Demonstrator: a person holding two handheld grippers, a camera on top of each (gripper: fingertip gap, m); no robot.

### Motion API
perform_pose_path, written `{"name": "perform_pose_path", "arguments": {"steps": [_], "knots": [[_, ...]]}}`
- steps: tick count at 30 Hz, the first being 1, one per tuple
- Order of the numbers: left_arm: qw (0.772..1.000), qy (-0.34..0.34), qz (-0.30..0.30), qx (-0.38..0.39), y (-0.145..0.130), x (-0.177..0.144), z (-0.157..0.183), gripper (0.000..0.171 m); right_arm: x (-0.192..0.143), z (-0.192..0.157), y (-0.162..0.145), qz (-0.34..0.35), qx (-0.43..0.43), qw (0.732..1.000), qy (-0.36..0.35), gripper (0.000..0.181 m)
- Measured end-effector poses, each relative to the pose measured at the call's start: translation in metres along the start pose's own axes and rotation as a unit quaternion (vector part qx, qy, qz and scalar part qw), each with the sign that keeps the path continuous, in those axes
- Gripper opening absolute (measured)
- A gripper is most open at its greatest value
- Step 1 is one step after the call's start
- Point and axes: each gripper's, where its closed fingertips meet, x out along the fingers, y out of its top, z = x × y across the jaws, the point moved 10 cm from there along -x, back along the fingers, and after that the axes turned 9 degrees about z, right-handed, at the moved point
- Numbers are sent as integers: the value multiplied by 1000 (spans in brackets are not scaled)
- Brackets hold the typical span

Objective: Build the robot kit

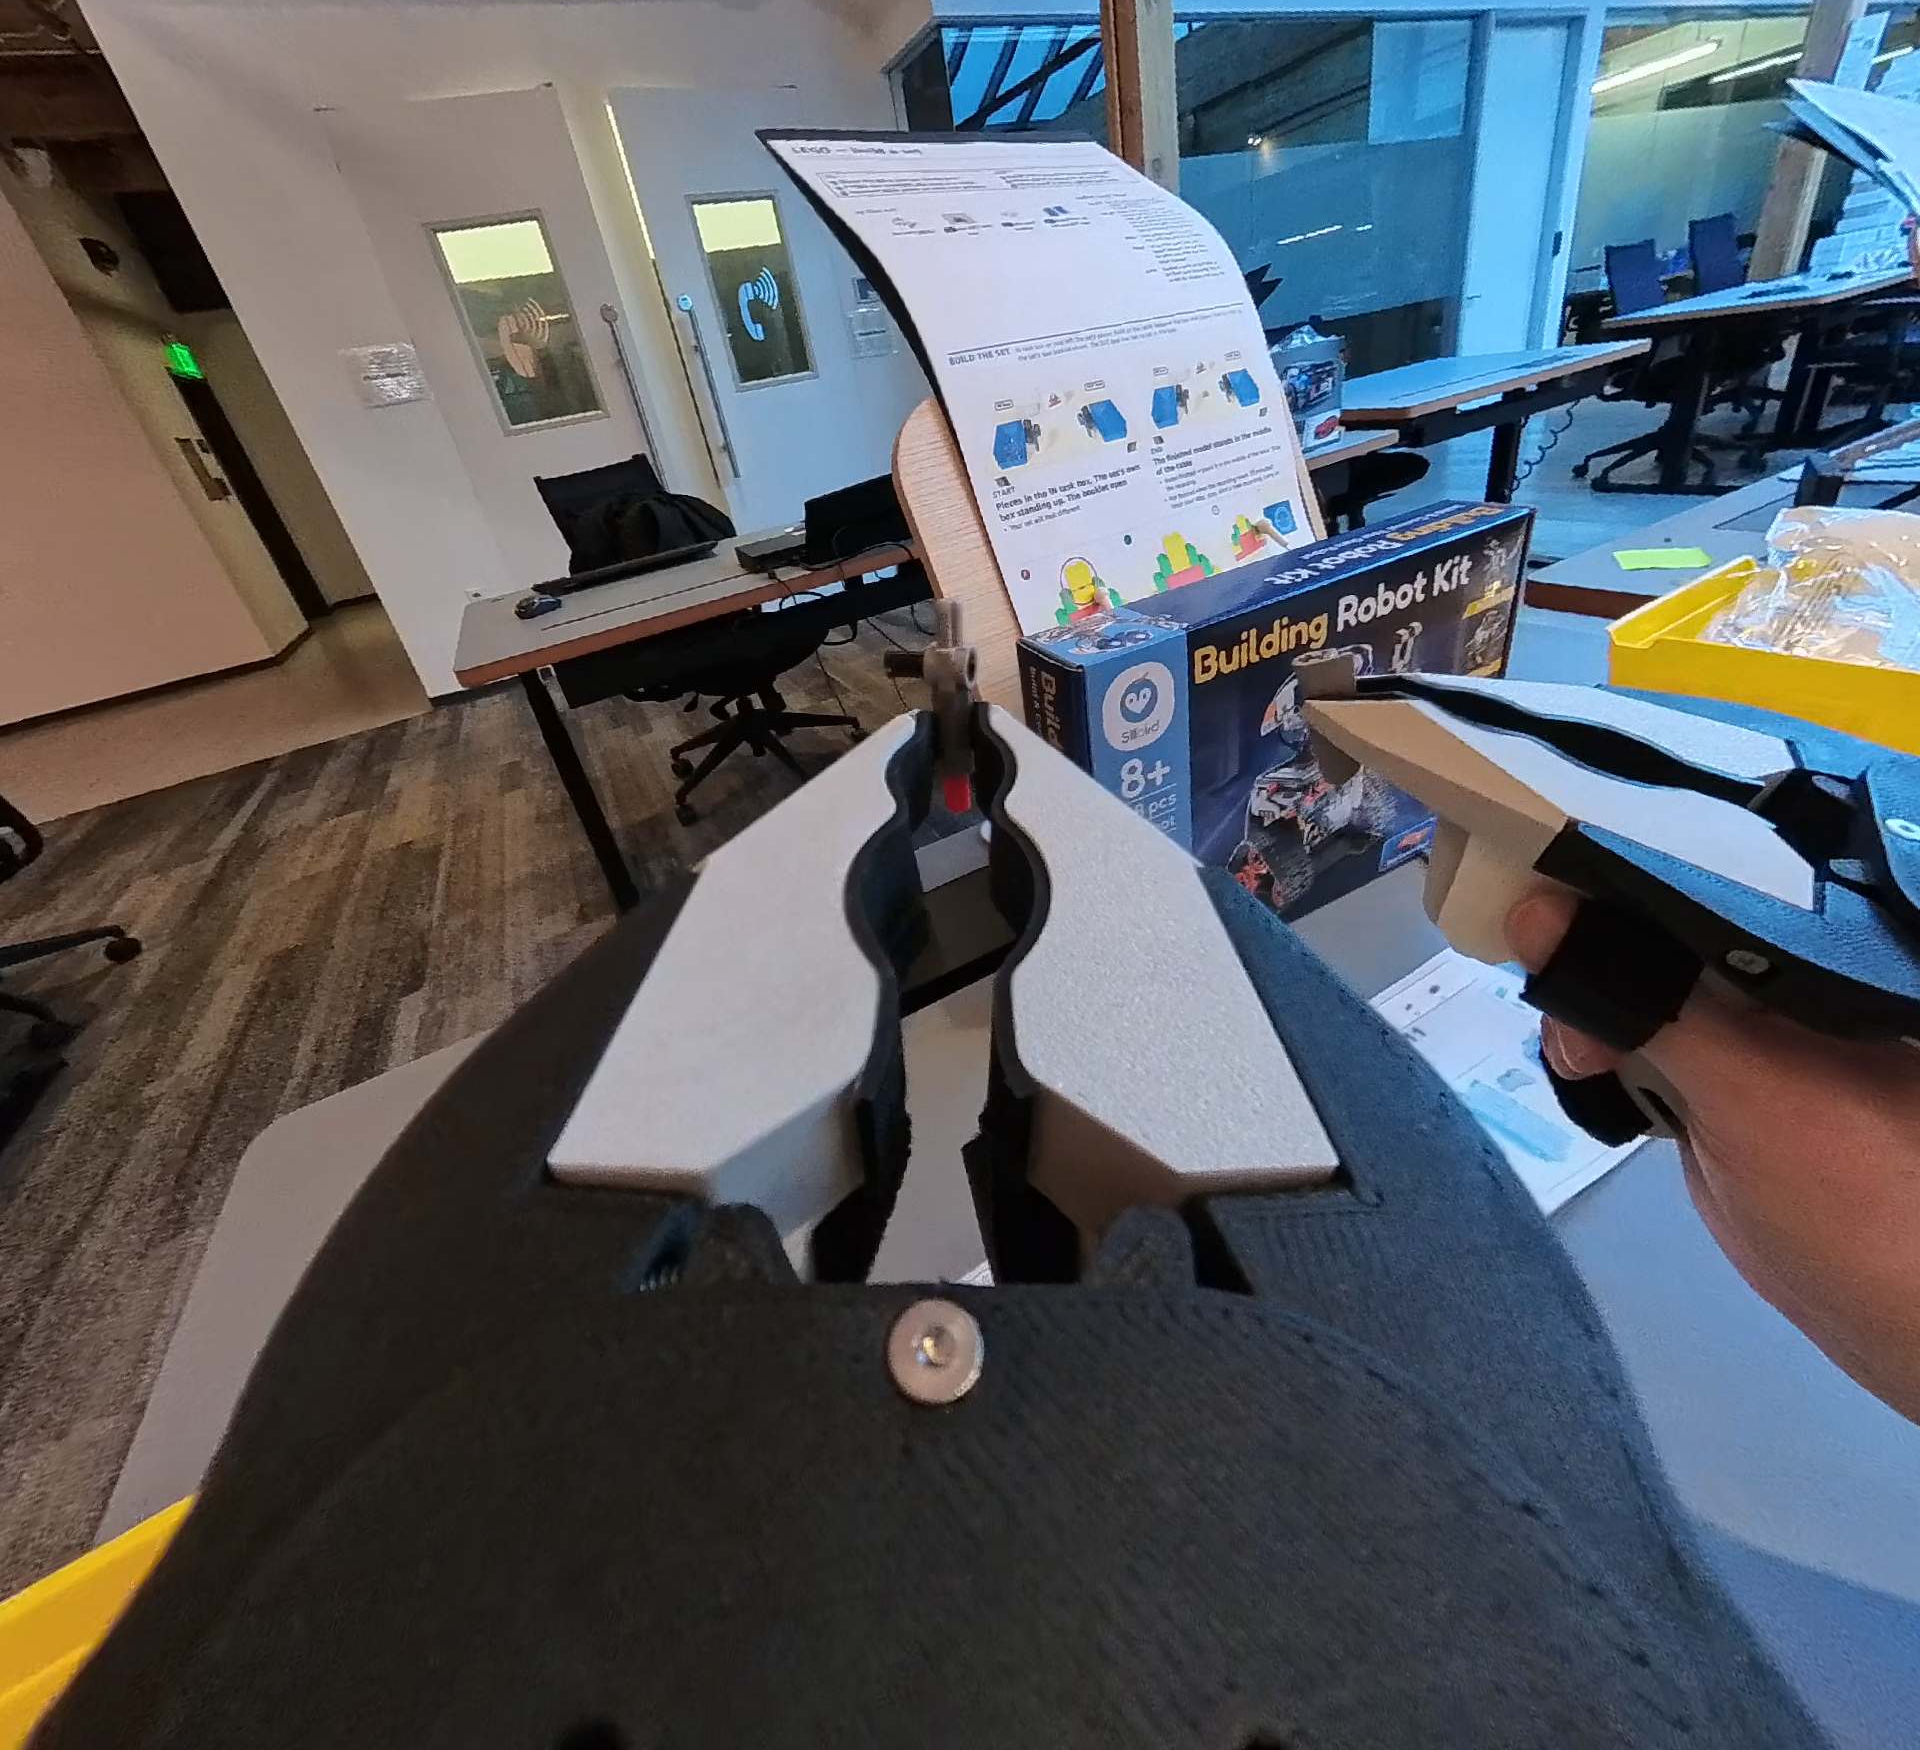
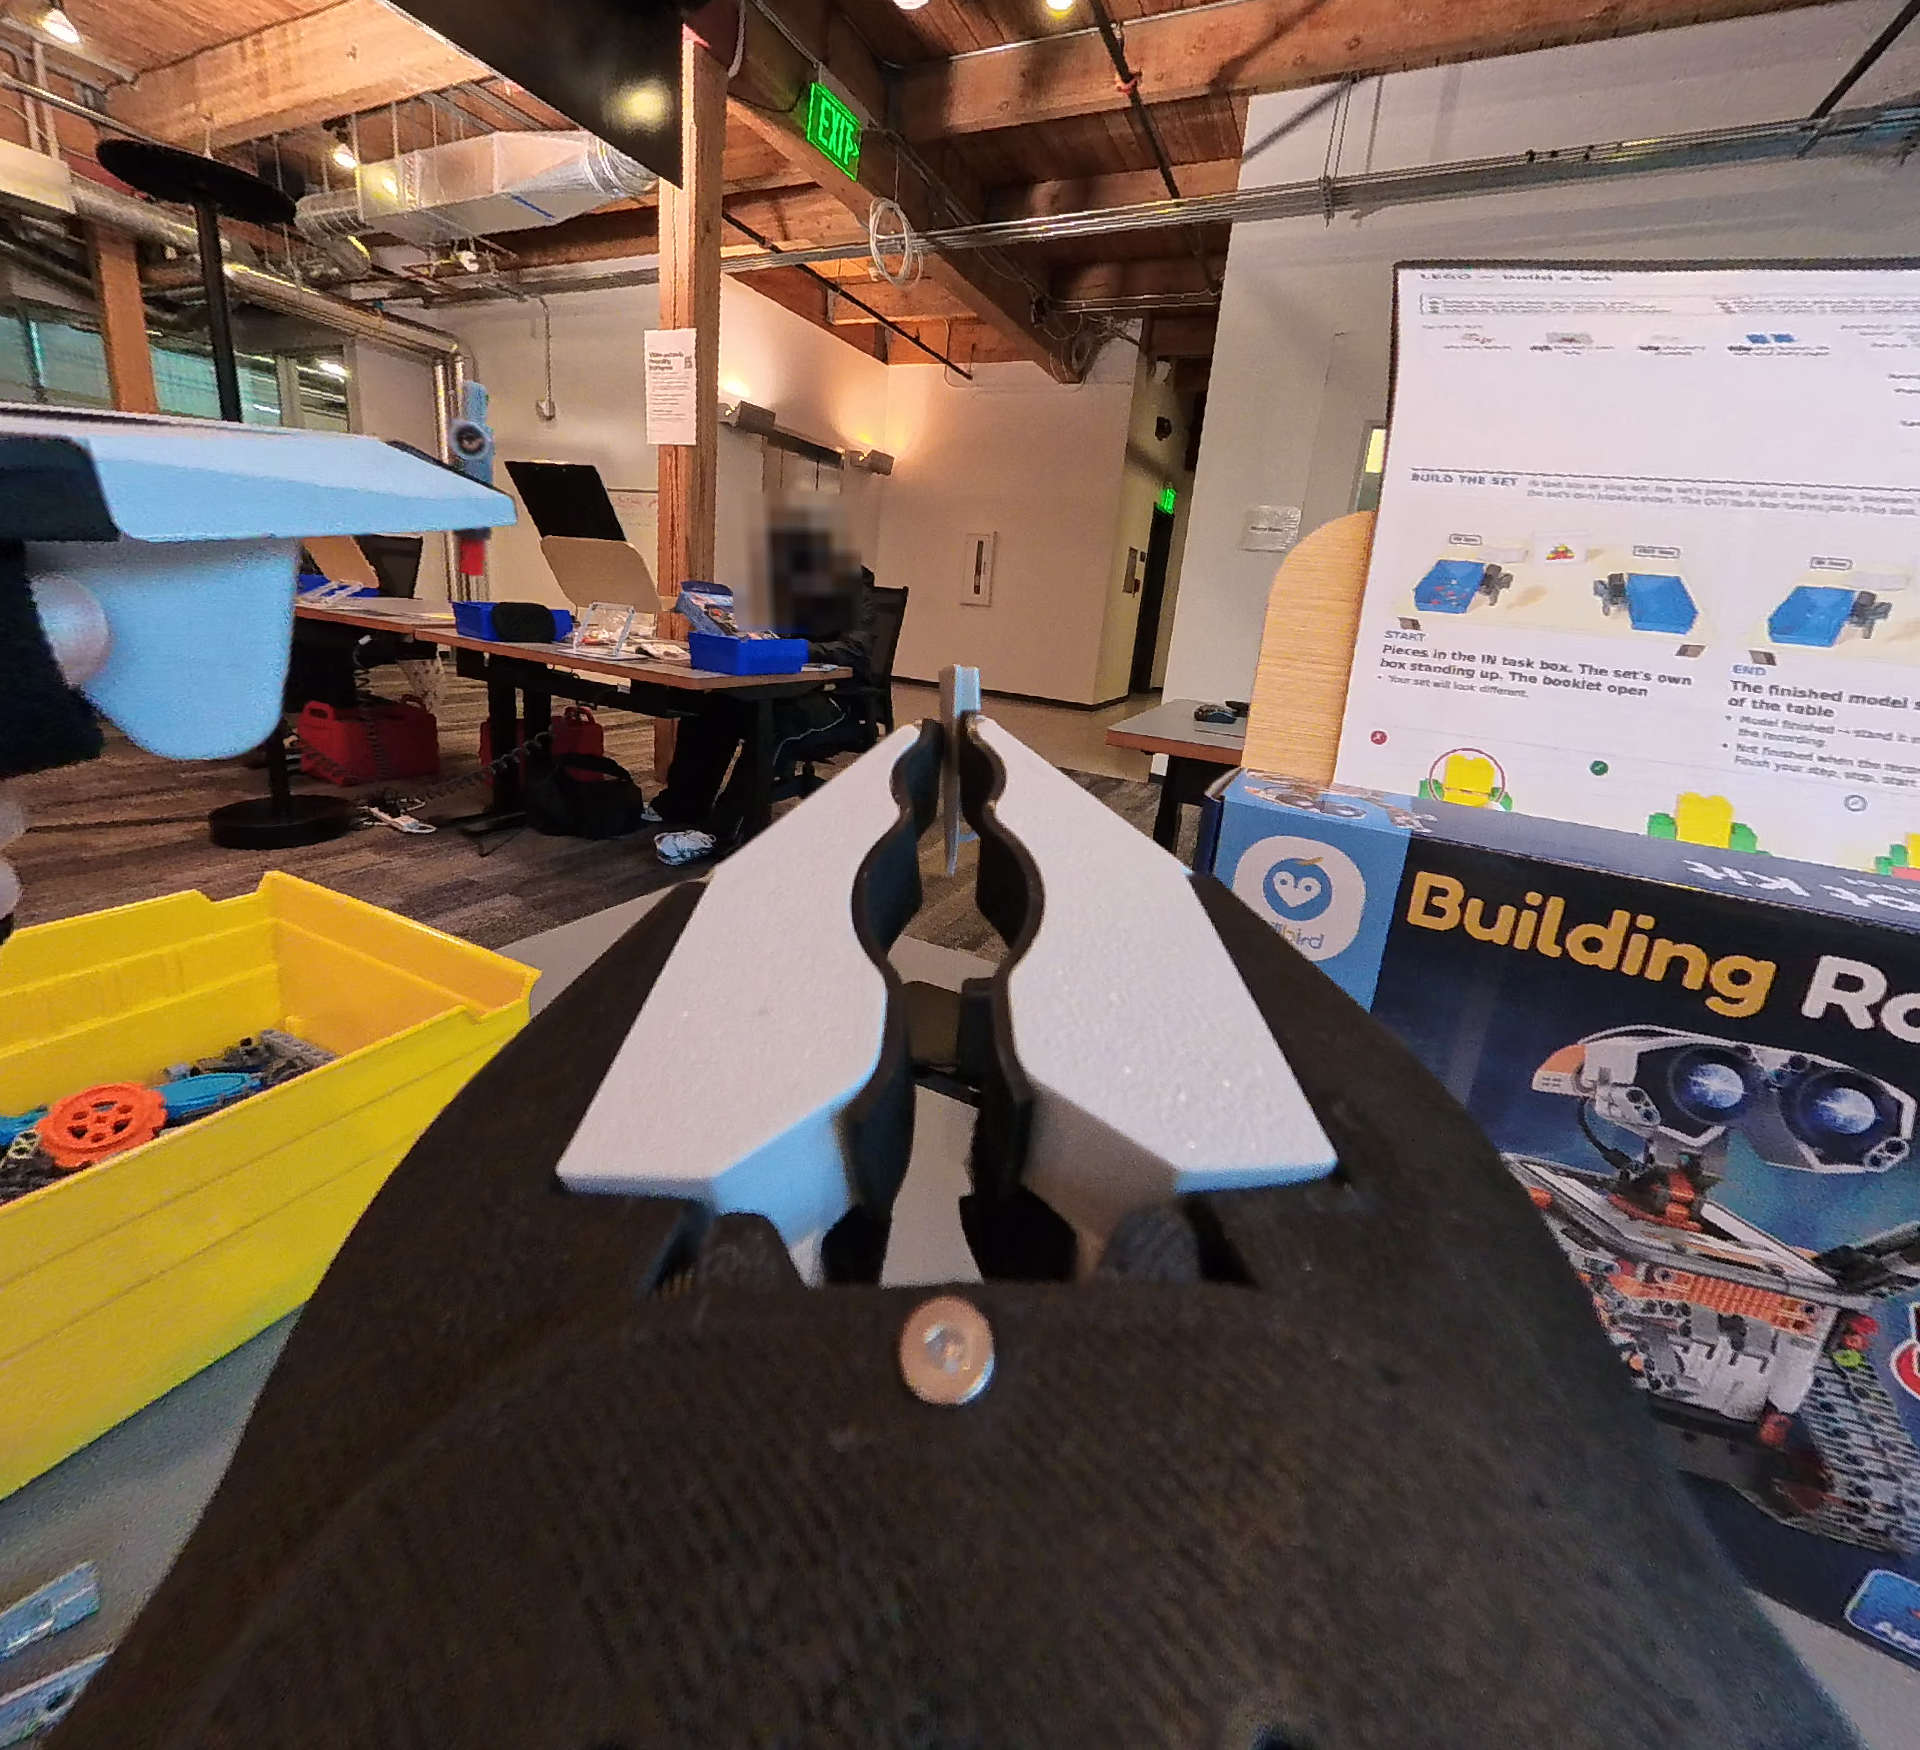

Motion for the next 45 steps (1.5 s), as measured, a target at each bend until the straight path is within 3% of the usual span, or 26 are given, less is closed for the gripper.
{"name": "perform_pose_path", "arguments": {"steps": [6, 15, 18, 21, 26, 45], "knots": [[1000, 7, -3, 29, 0, 0, 5, 4, 0, -7, 1, 2, 2, 1000, 12, 1], [1000, -12, 0, -5, -2, 1, 6, 5, 1, -21, -4, -9, 13, 999, 31, 1], [992, -56, 21, -114, -5, 2, 3, 4, 1, -34, -6, -11, 14, 999, 46, 1], [952, -119, 33, -280, -13, 5, -5, 5, 0, -50, -5, -5, -8, 998, 58, 1], [903, -156, 68, -394, -21, 7, -9, 4, -3, -67, 2, 17, -71, 996, 59, 1], [925, -168, 90, -329, -12, 5, 17, 4, -6, -68, 19, 52, -71, 995, 46, 1]]}}
